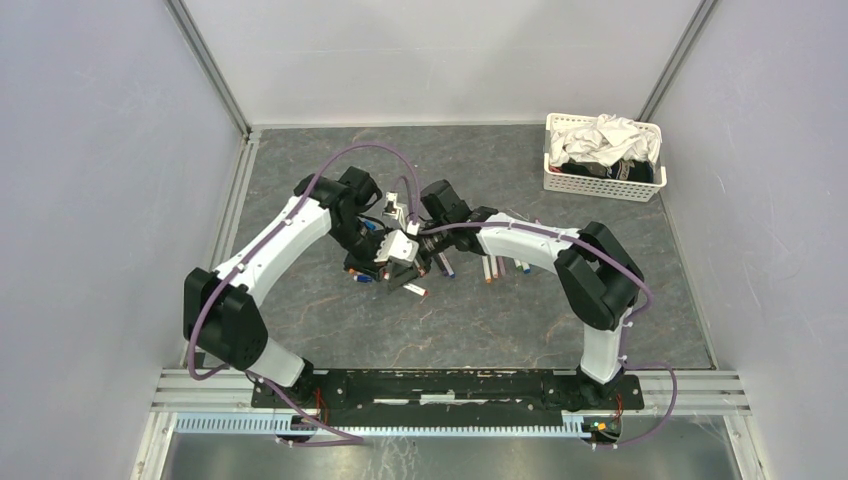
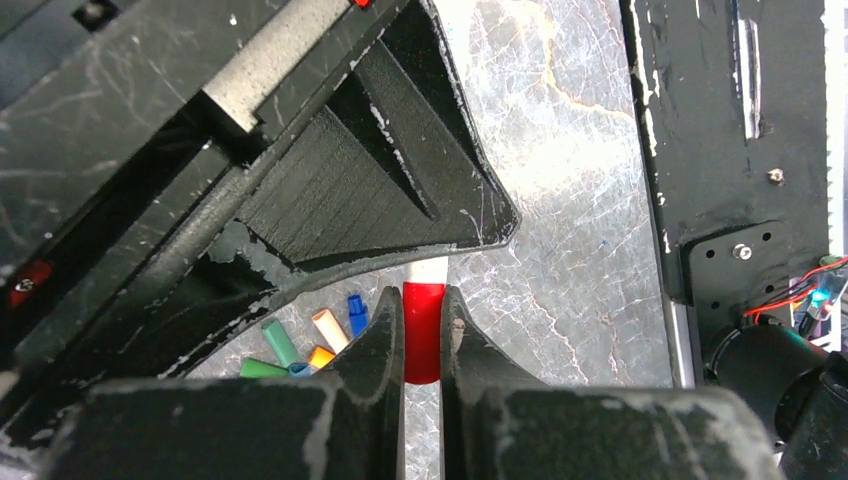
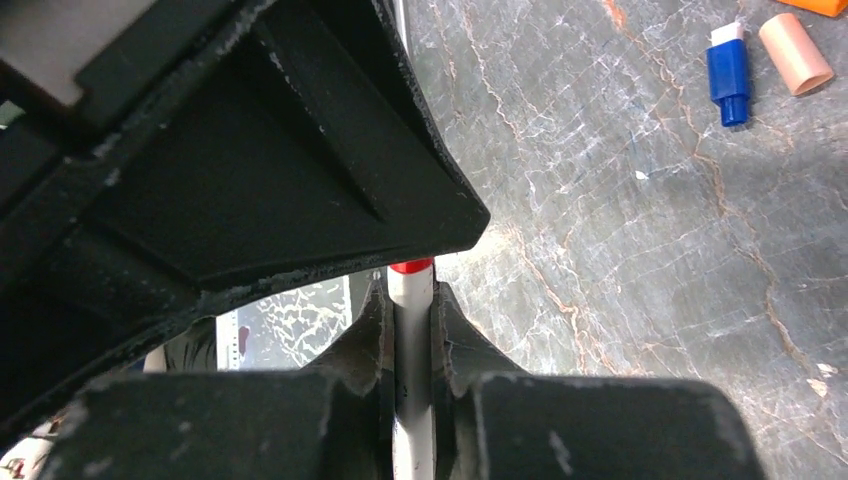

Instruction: Open the pen caps

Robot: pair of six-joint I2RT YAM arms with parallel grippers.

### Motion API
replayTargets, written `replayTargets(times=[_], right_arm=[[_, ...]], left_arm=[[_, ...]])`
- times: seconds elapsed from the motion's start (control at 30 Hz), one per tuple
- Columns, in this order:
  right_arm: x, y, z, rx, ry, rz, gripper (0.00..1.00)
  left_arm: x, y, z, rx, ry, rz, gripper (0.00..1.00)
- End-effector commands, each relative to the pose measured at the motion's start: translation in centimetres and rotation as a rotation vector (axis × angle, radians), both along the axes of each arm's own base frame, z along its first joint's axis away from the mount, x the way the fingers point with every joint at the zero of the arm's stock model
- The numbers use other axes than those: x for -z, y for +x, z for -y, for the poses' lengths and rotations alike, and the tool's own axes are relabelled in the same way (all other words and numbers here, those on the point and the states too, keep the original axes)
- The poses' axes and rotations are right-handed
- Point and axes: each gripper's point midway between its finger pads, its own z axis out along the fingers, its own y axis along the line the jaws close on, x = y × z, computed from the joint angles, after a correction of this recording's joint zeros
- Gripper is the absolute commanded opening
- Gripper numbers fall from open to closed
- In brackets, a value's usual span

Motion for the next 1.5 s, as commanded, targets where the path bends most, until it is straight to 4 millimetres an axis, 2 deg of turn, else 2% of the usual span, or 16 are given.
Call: replayTargets(times=[0.0, 0.13, 0.3, 0.43, 0.47, 0.63, 0.73, 0.9, 1.03, 1.1, 1.2, 1.3, 1.37, 1.4, 1.47], right_arm=[[0.4, 0.4, 1.8, 0.037, -0.081, 0.040, 0.00], [1.7, -0.4, 4.5, 0.058, -0.166, 0.053, 0.00], [3.0, -0.9, 8.1, 0.093, -0.244, 0.066, 0.00], [3.7, -0.1, 10.7, 0.149, -0.305, 0.096, 0.00], [3.7, 0.7, 11.2, 0.182, -0.317, 0.115, 0.00], [5.4, 7.6, 14.5, 0.504, -0.542, 0.268, 0.00], [5.8, 11.1, 15.7, 0.677, -0.616, 0.347, 0.00], [7.3, 14.7, 16.5, 0.841, -0.695, 0.404, 0.00], [8.4, 16.0, 16.7, 0.924, -0.729, 0.434, 0.00], [8.9, 16.4, 17.0, 0.953, -0.756, 0.448, 0.09], [9.7, 16.3, 17.1, 0.956, -0.783, 0.455, 0.15], [10.3, 16.2, 17.2, 0.953, -0.796, 0.451, 0.28], [10.6, 15.9, 17.3, 0.948, -0.802, 0.451, 0.32], [10.7, 15.8, 17.5, 0.947, -0.806, 0.451, 0.34], [10.8, 15.6, 17.8, 0.950, -0.816, 0.454, 0.35]], left_arm=[[0.2, 1.8, -2.0, 0.014, 0.101, 0.115, 0.02], [1.5, 3.3, -4.4, 0.001, 0.223, 0.164, 0.02], [2.1, 5.5, -6.6, -0.041, 0.260, 0.204, 0.02], [2.9, 7.2, -7.8, -0.098, 0.266, 0.222, 0.02], [3.2, 7.4, -7.7, -0.116, 0.255, 0.222, 0.02], [5.2, 8.0, -5.5, -0.232, 0.154, 0.163, 0.03], [7.2, 8.5, -5.0, -0.316, 0.156, 0.113, 0.12], [9.2, 9.3, -4.5, -0.400, 0.155, 0.094, 0.24], [9.7, 9.5, -4.3, -0.418, 0.150, 0.094, 0.33], [9.8, 9.4, -4.4, -0.421, 0.155, 0.095, 0.37], [9.3, 9.8, -4.3, -0.438, 0.149, 0.108, 0.41], [7.7, 10.2, -4.1, -0.460, 0.127, 0.124, 0.45], [6.3, 10.6, -3.8, -0.478, 0.107, 0.132, 0.50], [5.3, 10.8, -3.5, -0.487, 0.096, 0.135, 0.61], [3.2, 11.4, -3.1, -0.517, 0.069, 0.141, 0.72]])
